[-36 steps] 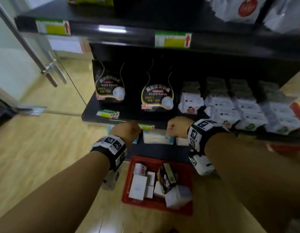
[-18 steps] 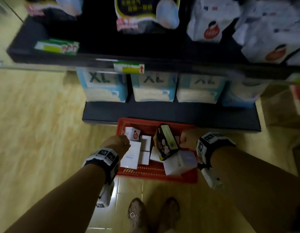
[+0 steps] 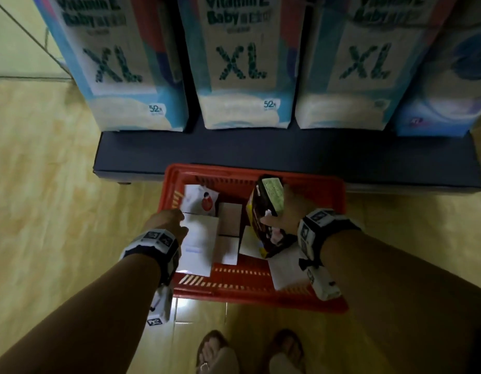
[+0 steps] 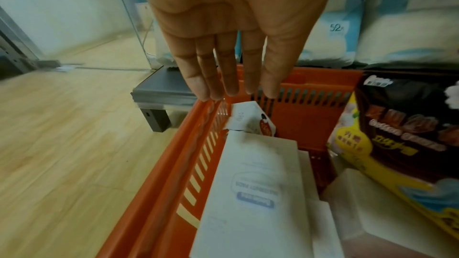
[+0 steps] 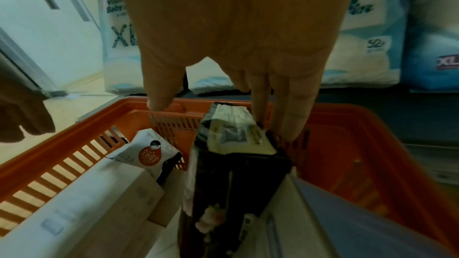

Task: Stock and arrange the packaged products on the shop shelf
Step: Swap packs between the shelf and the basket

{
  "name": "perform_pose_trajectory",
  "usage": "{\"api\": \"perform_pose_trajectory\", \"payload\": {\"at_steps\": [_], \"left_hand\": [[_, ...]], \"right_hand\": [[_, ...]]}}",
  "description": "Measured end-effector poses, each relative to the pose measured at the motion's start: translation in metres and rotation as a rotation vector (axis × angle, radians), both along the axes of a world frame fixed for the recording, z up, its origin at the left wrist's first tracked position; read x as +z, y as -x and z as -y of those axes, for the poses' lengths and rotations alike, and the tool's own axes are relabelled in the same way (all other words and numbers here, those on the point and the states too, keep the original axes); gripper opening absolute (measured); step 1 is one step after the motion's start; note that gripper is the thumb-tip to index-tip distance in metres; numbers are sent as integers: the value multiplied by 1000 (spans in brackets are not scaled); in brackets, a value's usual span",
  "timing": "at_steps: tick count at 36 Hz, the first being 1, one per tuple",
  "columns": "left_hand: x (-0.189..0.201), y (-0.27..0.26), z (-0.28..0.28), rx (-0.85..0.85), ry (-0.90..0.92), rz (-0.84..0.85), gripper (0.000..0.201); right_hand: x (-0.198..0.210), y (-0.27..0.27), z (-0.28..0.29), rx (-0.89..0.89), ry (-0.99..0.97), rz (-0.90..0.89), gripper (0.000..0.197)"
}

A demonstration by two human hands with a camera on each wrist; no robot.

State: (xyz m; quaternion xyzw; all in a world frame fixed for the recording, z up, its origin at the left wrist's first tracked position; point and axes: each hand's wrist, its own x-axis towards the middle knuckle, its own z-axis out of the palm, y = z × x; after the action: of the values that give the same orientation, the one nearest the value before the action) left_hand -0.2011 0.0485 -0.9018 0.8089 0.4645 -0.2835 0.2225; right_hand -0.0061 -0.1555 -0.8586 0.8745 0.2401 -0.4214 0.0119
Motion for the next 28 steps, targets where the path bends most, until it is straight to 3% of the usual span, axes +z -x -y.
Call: {"api": "perform_pose_trajectory", "payload": {"at_steps": [4,6,11,18,24,28], "left_hand": [[-18,-9,-14,50,-77,73,22],[-26,-21,-21,30,-104,116,30],[-46,-61,-35,-262,-193,81,60],[-69,-83,-34,-177,-121,-50,82],[-77,-82,-31,-281,-122,-99,80],[-91,-83,-34,-257,-38,-155,112]], "right_hand": [[-16,-4,-14,23,83,66,114],[-26,-7,-17,28,112,84,115],[-52,-11,-14,-26,116,27,115],[-64,-14,-14,2,142,8,119],[-62,-16,-15,24,160,-16,120],[-60,-15,-16,15,145,-6,119]]}}
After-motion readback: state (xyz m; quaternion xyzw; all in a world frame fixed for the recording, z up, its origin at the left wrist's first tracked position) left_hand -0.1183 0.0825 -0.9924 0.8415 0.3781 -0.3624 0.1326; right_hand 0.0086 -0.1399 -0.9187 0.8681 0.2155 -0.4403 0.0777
